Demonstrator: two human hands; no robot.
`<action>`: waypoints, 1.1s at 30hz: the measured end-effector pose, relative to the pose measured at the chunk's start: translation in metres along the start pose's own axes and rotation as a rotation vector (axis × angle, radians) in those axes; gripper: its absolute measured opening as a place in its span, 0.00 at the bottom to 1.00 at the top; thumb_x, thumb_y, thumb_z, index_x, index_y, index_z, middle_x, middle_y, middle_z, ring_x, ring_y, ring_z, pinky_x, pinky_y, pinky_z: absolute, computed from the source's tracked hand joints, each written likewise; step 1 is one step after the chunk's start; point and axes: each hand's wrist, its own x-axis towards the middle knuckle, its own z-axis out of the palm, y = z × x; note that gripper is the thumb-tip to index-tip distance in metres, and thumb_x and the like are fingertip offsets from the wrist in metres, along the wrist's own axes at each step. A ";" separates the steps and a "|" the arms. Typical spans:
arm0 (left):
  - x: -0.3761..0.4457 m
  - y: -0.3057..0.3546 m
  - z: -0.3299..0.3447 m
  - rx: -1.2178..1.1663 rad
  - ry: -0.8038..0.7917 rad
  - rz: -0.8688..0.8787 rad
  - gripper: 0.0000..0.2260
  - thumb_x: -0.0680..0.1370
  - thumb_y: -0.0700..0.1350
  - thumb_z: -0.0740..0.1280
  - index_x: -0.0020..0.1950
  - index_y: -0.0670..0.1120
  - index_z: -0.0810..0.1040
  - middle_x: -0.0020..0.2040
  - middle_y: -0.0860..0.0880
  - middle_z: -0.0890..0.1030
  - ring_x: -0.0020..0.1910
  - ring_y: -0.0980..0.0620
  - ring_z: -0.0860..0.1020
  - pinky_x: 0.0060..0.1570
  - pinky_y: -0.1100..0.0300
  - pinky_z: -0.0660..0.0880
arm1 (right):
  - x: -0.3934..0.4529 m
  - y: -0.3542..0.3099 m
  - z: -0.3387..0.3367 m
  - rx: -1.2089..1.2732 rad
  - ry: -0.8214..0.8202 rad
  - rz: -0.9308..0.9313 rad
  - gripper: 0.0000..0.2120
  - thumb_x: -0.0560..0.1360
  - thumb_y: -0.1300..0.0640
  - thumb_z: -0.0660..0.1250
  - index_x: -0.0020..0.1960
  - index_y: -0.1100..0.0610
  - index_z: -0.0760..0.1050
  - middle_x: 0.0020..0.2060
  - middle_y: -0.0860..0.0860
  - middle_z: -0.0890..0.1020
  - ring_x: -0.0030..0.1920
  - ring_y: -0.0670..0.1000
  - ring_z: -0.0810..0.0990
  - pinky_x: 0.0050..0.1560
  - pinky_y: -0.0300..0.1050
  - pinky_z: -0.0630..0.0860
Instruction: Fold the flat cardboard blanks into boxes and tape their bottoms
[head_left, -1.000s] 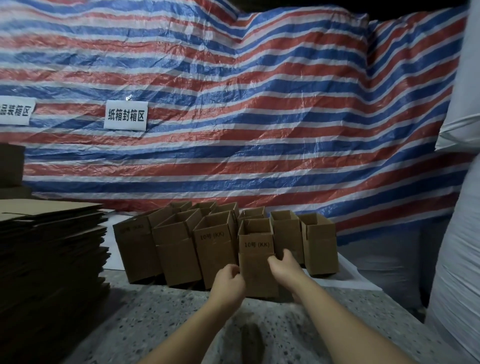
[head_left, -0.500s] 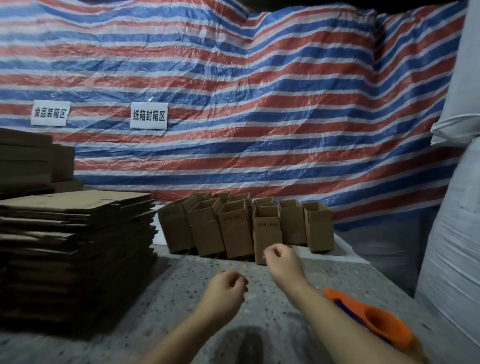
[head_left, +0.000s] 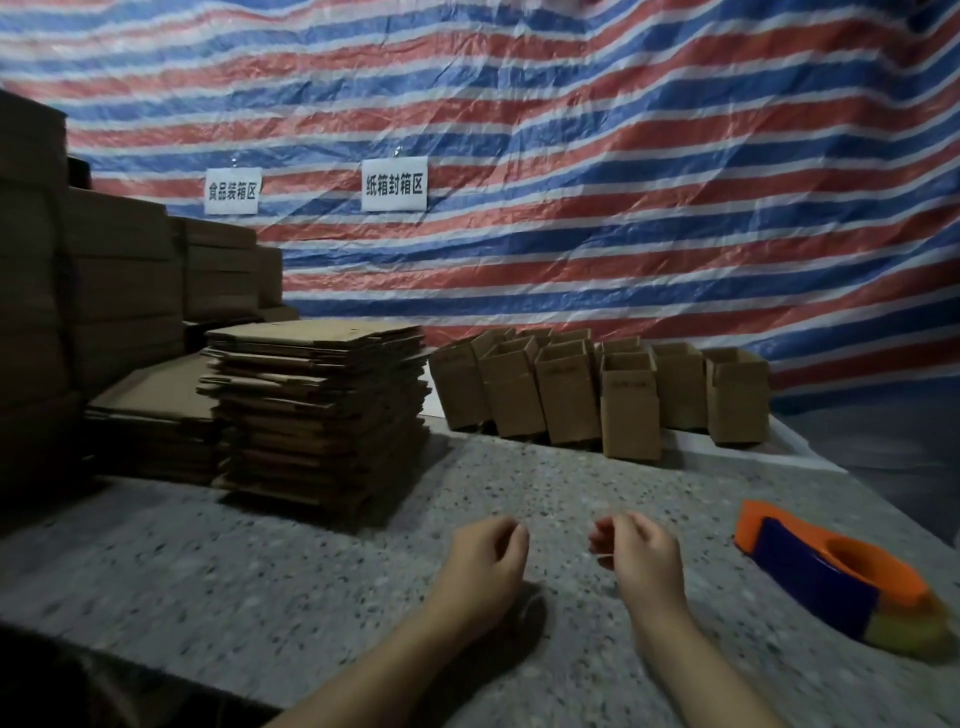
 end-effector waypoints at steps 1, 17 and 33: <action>0.000 -0.003 0.000 -0.014 0.011 0.008 0.10 0.82 0.50 0.62 0.45 0.50 0.80 0.41 0.51 0.81 0.40 0.56 0.79 0.45 0.52 0.79 | -0.001 0.003 0.000 0.003 0.006 0.004 0.15 0.82 0.56 0.63 0.42 0.60 0.80 0.36 0.56 0.84 0.40 0.56 0.83 0.40 0.49 0.77; 0.088 0.032 -0.090 0.440 0.447 0.254 0.17 0.81 0.49 0.62 0.68 0.44 0.75 0.66 0.45 0.76 0.67 0.48 0.71 0.68 0.50 0.67 | 0.013 -0.040 0.011 0.030 -0.157 -0.211 0.13 0.84 0.48 0.59 0.63 0.50 0.78 0.46 0.40 0.81 0.44 0.37 0.79 0.43 0.35 0.73; 0.173 0.008 -0.220 1.080 0.227 -0.278 0.24 0.78 0.63 0.60 0.64 0.46 0.74 0.61 0.44 0.78 0.59 0.42 0.76 0.52 0.51 0.73 | 0.060 -0.170 0.126 -0.156 -0.390 -0.475 0.16 0.82 0.47 0.59 0.64 0.53 0.76 0.52 0.48 0.80 0.46 0.40 0.74 0.37 0.37 0.67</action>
